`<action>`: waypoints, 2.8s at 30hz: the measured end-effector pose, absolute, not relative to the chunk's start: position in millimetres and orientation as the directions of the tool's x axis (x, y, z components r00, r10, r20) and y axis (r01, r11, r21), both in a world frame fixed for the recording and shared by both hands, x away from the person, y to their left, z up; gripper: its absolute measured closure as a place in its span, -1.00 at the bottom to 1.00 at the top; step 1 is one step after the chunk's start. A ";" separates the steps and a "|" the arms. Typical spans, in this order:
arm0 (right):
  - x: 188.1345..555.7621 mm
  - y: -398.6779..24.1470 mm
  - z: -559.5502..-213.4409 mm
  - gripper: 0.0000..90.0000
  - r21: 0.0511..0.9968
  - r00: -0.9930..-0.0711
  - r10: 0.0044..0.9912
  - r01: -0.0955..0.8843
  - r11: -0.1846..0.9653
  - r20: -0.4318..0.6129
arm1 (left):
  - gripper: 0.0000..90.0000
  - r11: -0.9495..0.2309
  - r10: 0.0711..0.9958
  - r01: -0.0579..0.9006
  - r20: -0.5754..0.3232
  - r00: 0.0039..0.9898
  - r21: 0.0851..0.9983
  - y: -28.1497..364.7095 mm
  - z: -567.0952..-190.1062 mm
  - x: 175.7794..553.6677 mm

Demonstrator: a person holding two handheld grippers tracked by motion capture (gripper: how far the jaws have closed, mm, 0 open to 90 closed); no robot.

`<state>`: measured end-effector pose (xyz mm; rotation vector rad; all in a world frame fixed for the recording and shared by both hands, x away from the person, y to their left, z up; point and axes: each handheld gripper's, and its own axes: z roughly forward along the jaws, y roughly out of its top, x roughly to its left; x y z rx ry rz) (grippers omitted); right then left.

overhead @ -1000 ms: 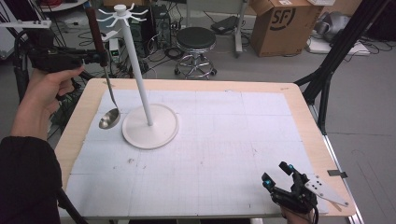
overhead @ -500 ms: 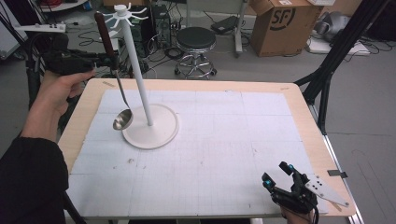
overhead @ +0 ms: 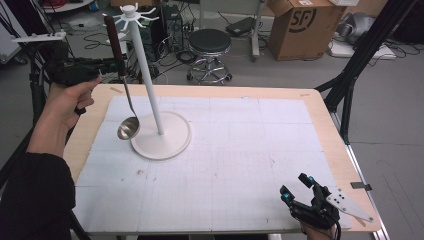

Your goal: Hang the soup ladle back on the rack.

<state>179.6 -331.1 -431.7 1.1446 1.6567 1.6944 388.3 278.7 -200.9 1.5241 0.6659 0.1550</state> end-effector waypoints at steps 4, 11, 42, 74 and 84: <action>179.9 -330.1 -432.1 -0.68 0.971 -0.519 0.827 0.201 -0.127 0.216 | 0.25 0.092 0.495 0.283 -0.290 0.819 0.955 284.7 -199.3 383.3; 180.9 -327.5 -432.4 -0.68 0.972 -0.525 0.824 0.201 -0.120 0.211 | 0.16 0.063 0.515 0.267 -0.261 0.816 0.961 289.8 -205.6 370.9; 180.3 -315.1 -430.0 -0.67 0.979 -0.560 0.809 0.184 -0.090 0.180 | -0.34 0.048 0.491 0.118 -0.127 0.862 0.992 222.8 -297.8 273.9; 172.6 -320.0 -427.9 -0.68 0.980 -0.568 0.803 0.172 -0.099 0.181 | -0.38 0.063 0.624 0.094 -0.112 0.773 0.994 189.2 -423.3 211.4; 166.4 -322.8 -424.5 -0.68 0.982 -0.556 0.813 0.157 -0.101 0.172 | -0.38 0.055 0.595 0.093 -0.107 0.796 0.994 172.9 -440.7 200.9</action>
